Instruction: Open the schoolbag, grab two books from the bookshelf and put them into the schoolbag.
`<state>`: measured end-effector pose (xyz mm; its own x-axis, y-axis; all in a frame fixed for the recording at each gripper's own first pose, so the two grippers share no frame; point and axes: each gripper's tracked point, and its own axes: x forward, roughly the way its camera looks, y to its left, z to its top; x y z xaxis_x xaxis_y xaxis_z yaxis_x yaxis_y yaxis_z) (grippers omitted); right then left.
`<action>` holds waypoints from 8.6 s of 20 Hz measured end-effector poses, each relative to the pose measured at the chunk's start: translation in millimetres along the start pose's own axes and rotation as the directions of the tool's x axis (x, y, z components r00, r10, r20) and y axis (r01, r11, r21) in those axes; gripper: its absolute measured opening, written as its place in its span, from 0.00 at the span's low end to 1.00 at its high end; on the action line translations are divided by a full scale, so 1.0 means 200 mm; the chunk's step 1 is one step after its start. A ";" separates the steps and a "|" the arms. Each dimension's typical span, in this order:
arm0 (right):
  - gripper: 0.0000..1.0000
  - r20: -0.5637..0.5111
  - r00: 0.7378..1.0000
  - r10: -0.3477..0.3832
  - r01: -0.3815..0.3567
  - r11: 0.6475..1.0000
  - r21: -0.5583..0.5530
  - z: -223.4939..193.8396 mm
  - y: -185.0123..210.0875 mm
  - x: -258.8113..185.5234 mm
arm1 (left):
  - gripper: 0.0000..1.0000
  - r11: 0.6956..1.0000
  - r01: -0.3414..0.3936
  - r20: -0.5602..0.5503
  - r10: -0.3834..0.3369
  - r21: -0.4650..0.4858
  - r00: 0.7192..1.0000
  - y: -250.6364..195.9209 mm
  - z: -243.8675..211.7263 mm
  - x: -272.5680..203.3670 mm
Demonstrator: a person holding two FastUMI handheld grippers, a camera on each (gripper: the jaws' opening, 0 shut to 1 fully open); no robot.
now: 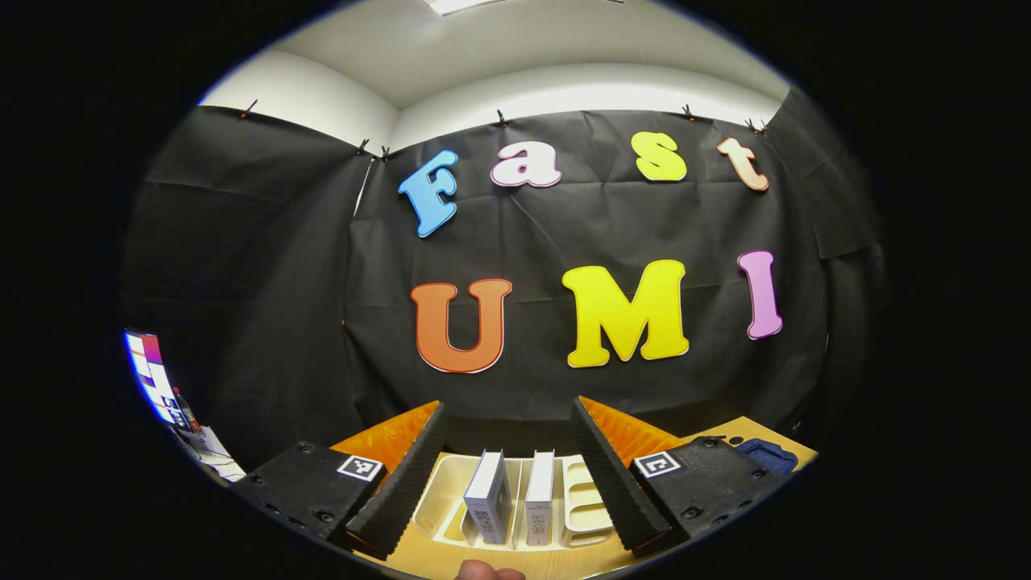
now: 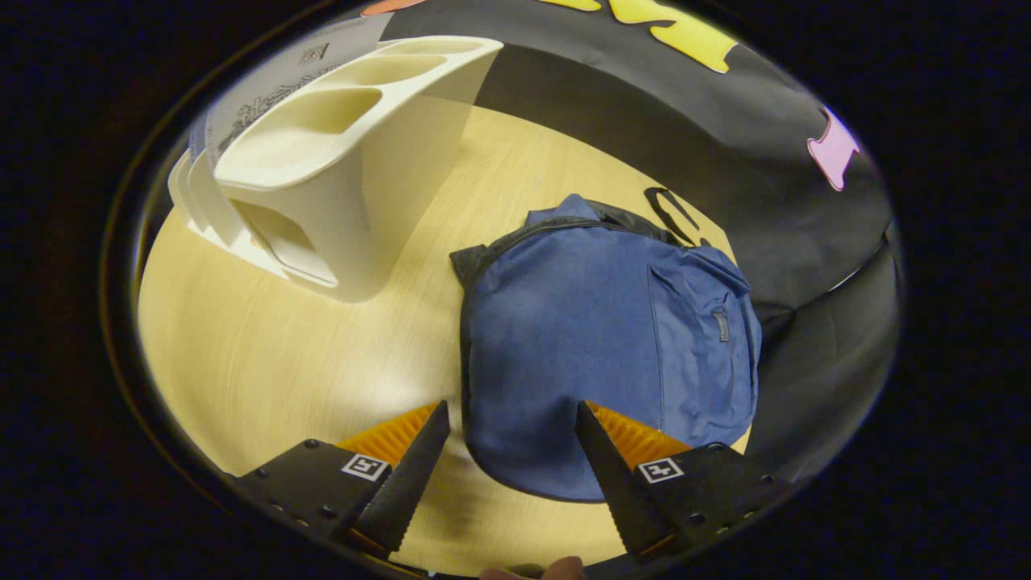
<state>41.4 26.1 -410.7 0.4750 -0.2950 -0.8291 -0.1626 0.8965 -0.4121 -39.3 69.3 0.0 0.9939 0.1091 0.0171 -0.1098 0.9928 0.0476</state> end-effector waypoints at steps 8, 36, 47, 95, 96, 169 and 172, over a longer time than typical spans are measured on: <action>0.88 -0.060 0.998 -0.029 0.031 0.999 0.021 0.02 -0.04 0.13 | 0.97 1.000 -0.027 -0.018 0.027 -0.014 0.999 0.06 -0.03 0.00; 0.00 0.178 0.947 0.267 -0.311 0.903 0.298 0.23 -0.82 -0.54 | 0.98 0.988 0.088 -0.275 -0.121 -0.127 0.954 -0.25 -0.34 0.24; 0.00 0.212 0.937 0.277 -0.335 0.884 0.325 0.24 -1.32 -0.66 | 0.98 0.977 0.179 -0.475 -0.211 -0.112 0.854 -0.37 -0.48 0.44; 0.03 0.192 0.885 0.425 -0.465 0.782 0.416 0.08 -1.39 -0.55 | 0.39 0.969 0.236 -0.997 -0.069 -0.076 -0.036 -0.22 -1.19 0.53; 0.03 0.189 0.885 0.425 -0.464 0.784 0.413 0.08 -1.39 -0.55 | 0.48 0.967 0.244 -0.998 -0.062 -0.067 -0.028 -0.20 -1.16 0.52; 0.00 0.148 0.891 0.430 -0.453 0.806 0.382 0.17 -1.35 -0.70 | 0.95 0.857 0.299 -0.890 -0.453 -0.420 0.047 -1.83 -1.94 -0.08; 0.00 0.152 0.891 0.428 -0.453 0.812 0.369 0.17 -1.33 -0.70 | 0.95 0.887 0.373 -0.928 -0.344 -0.271 0.143 -1.65 -1.83 -0.02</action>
<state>48.1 -160.4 -171.4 0.4848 0.1711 -0.8577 -0.0276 0.9832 0.1805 -3.4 -241.0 -381.7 0.1907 -0.2800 -0.9409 0.2769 0.9349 -0.2221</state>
